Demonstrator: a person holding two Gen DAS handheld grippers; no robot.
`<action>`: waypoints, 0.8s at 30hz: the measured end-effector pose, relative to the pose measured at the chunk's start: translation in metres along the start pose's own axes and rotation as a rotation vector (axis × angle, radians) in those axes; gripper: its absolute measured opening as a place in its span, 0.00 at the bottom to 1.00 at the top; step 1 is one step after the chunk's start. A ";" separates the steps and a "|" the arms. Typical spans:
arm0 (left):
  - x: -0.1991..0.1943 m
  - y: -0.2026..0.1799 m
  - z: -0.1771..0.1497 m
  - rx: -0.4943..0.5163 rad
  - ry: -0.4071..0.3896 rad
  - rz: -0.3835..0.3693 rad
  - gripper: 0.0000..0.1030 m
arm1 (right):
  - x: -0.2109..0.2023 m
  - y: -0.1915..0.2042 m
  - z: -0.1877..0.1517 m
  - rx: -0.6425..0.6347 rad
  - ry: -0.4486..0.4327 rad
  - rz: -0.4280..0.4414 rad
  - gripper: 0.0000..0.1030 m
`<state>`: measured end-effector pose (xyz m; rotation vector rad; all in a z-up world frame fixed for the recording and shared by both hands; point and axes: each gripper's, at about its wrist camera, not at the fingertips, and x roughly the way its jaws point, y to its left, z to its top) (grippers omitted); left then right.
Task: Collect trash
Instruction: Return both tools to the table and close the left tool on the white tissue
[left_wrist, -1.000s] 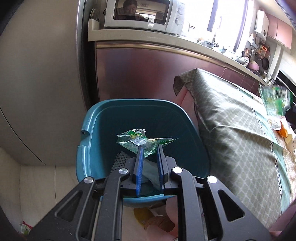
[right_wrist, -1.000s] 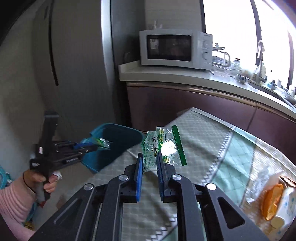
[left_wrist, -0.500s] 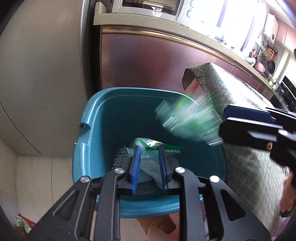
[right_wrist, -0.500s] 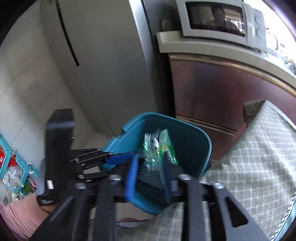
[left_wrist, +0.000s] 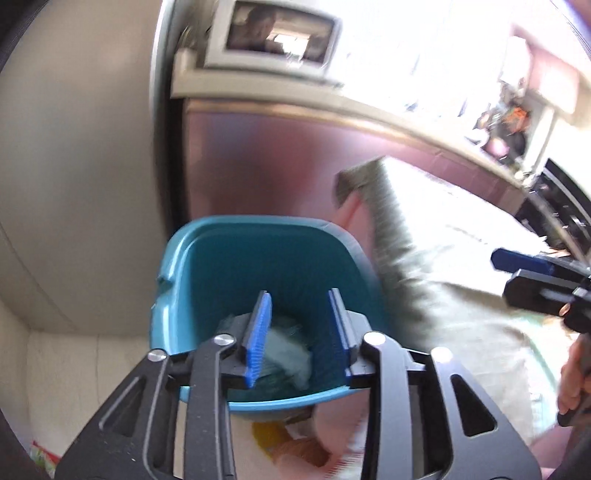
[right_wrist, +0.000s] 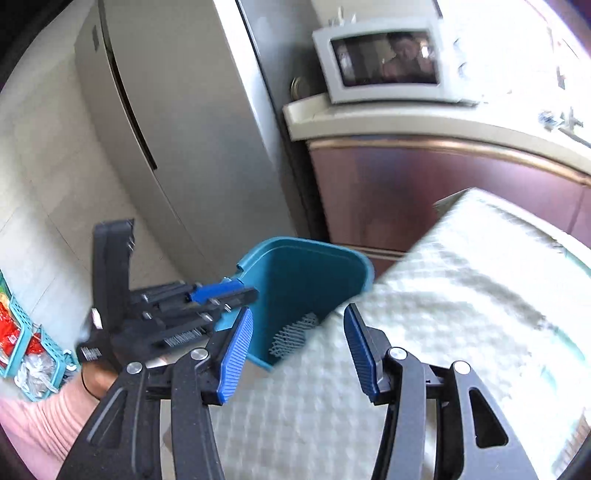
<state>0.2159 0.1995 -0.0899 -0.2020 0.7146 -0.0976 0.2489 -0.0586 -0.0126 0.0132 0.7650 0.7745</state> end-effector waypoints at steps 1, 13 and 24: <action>-0.008 -0.011 0.004 0.018 -0.022 -0.024 0.35 | -0.015 -0.004 -0.006 0.006 -0.021 -0.020 0.51; -0.015 -0.177 0.011 0.265 -0.029 -0.306 0.41 | -0.184 -0.080 -0.082 0.188 -0.209 -0.376 0.54; 0.060 -0.307 0.001 0.397 0.105 -0.343 0.39 | -0.243 -0.157 -0.110 0.244 -0.203 -0.630 0.54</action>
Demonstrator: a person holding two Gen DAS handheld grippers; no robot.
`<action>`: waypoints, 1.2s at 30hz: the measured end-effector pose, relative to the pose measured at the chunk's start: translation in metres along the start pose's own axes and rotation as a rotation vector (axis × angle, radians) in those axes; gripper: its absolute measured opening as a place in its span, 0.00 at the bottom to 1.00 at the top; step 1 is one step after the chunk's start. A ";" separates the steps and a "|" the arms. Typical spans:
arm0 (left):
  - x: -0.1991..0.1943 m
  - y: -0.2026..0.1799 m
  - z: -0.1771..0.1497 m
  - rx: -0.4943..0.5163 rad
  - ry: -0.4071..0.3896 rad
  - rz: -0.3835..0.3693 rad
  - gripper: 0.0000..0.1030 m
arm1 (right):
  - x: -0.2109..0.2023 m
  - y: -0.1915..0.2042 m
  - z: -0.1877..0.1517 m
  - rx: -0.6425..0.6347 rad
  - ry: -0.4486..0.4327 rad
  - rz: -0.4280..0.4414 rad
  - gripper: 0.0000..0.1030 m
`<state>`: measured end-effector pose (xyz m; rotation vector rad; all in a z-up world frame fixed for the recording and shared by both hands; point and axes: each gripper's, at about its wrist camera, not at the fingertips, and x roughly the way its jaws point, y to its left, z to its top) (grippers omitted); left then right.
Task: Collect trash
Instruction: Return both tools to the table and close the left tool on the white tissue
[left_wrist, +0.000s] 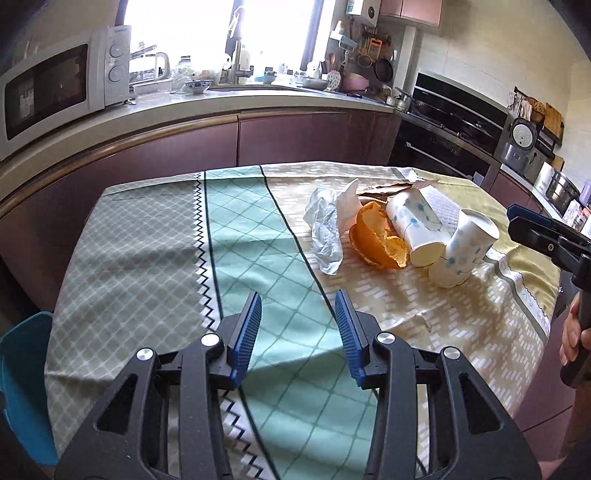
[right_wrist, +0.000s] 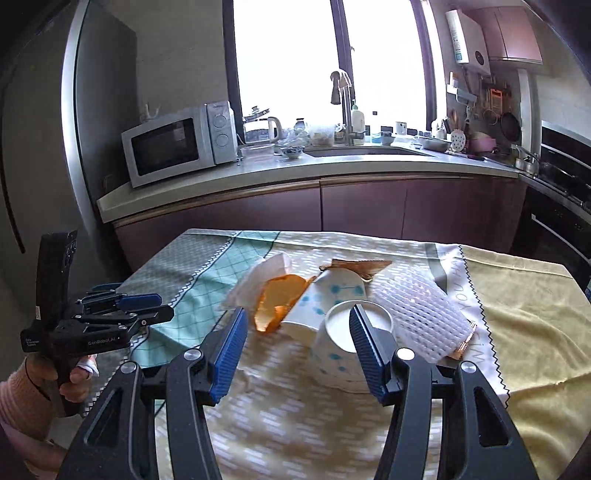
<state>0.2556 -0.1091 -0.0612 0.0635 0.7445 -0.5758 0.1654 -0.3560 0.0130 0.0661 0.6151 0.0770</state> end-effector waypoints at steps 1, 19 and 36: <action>0.004 -0.002 0.001 0.001 0.010 -0.004 0.39 | 0.005 -0.001 0.000 -0.010 0.010 -0.005 0.53; 0.082 -0.040 0.039 0.061 0.124 0.008 0.18 | 0.029 0.020 -0.007 -0.209 0.075 -0.124 0.17; 0.023 -0.027 0.030 0.026 0.015 -0.017 0.02 | -0.013 0.018 -0.004 -0.130 0.012 -0.051 0.02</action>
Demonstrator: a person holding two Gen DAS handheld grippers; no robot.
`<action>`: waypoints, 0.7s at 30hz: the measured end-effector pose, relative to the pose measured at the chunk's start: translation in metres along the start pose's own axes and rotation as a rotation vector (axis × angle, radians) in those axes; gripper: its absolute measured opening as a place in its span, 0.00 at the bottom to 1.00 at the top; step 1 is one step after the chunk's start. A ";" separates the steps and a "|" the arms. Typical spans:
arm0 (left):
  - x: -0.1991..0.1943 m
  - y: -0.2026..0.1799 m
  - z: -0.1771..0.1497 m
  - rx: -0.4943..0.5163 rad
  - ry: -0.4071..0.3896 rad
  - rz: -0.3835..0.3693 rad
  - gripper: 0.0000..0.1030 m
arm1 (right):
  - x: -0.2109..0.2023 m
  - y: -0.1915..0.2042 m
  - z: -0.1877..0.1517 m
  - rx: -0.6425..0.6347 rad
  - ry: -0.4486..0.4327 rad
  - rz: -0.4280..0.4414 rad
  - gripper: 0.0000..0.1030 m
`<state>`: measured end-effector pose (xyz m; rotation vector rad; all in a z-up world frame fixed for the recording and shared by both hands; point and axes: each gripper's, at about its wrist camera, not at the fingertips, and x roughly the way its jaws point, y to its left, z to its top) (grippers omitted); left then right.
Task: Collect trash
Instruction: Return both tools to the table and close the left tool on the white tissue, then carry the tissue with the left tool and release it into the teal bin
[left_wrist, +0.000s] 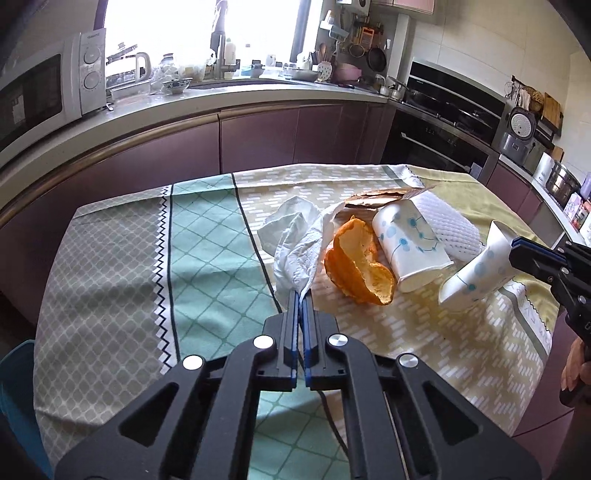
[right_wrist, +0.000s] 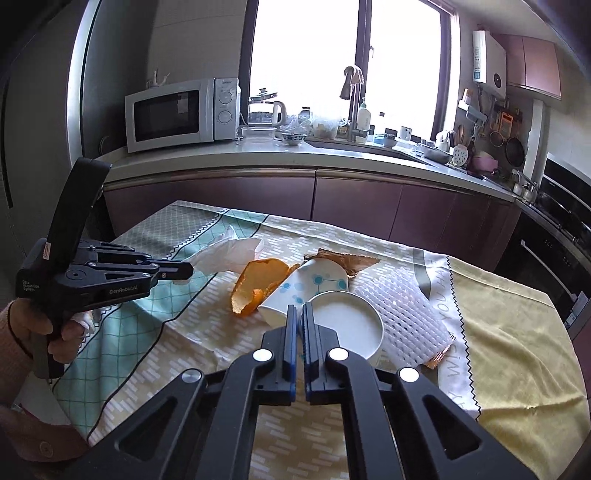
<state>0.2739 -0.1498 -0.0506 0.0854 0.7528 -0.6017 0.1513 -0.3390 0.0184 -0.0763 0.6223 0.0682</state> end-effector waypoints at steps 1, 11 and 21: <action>-0.008 0.003 -0.001 -0.006 -0.012 0.000 0.02 | -0.003 0.002 0.000 0.003 -0.007 0.009 0.02; -0.096 0.044 -0.022 -0.066 -0.130 0.024 0.02 | -0.012 0.049 0.013 -0.005 -0.059 0.198 0.02; -0.195 0.113 -0.060 -0.129 -0.217 0.168 0.02 | 0.008 0.130 0.045 -0.053 -0.092 0.454 0.02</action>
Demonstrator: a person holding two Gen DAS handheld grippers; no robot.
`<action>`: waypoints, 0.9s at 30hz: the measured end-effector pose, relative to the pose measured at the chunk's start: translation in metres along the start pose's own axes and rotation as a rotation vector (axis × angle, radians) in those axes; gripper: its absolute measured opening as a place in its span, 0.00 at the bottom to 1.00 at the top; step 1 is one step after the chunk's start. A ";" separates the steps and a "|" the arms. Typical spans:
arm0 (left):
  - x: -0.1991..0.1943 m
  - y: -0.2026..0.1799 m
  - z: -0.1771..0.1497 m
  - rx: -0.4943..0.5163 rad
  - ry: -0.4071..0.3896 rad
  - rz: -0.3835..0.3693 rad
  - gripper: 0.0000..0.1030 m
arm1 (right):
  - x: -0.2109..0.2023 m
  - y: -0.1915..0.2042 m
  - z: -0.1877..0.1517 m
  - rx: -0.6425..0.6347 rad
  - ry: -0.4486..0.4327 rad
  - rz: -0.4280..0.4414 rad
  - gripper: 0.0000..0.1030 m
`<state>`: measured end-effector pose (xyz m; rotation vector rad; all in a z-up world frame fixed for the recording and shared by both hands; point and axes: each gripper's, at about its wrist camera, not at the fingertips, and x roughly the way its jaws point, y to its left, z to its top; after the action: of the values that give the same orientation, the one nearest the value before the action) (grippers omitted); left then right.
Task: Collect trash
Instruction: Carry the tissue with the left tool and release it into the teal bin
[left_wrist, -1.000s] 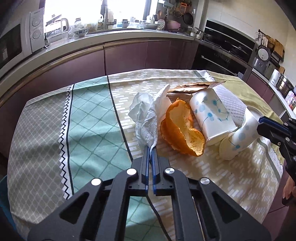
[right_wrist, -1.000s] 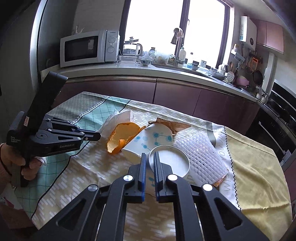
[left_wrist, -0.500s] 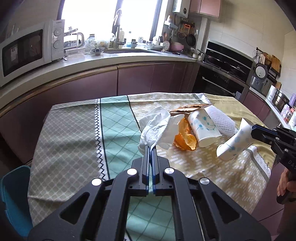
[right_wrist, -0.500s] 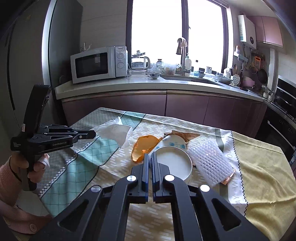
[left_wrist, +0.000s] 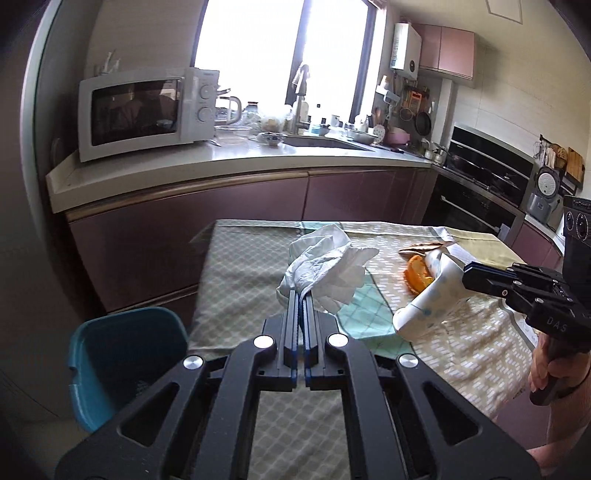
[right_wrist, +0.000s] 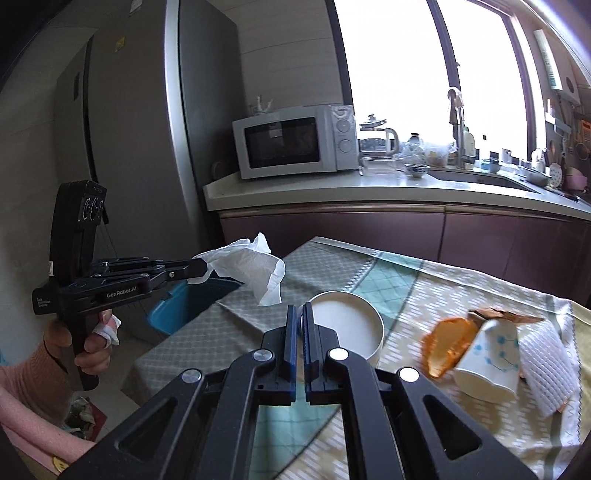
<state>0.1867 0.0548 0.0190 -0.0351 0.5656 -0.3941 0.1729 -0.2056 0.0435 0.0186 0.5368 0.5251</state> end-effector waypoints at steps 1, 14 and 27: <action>-0.009 0.011 -0.002 -0.006 -0.005 0.025 0.02 | 0.007 0.006 0.004 -0.004 0.001 0.026 0.02; -0.066 0.141 -0.028 -0.140 -0.006 0.278 0.02 | 0.105 0.094 0.053 -0.062 0.022 0.264 0.02; -0.025 0.192 -0.072 -0.220 0.140 0.347 0.02 | 0.208 0.131 0.049 -0.021 0.177 0.303 0.02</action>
<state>0.1972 0.2467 -0.0559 -0.1194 0.7376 0.0054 0.2870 0.0144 0.0053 0.0344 0.7067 0.8336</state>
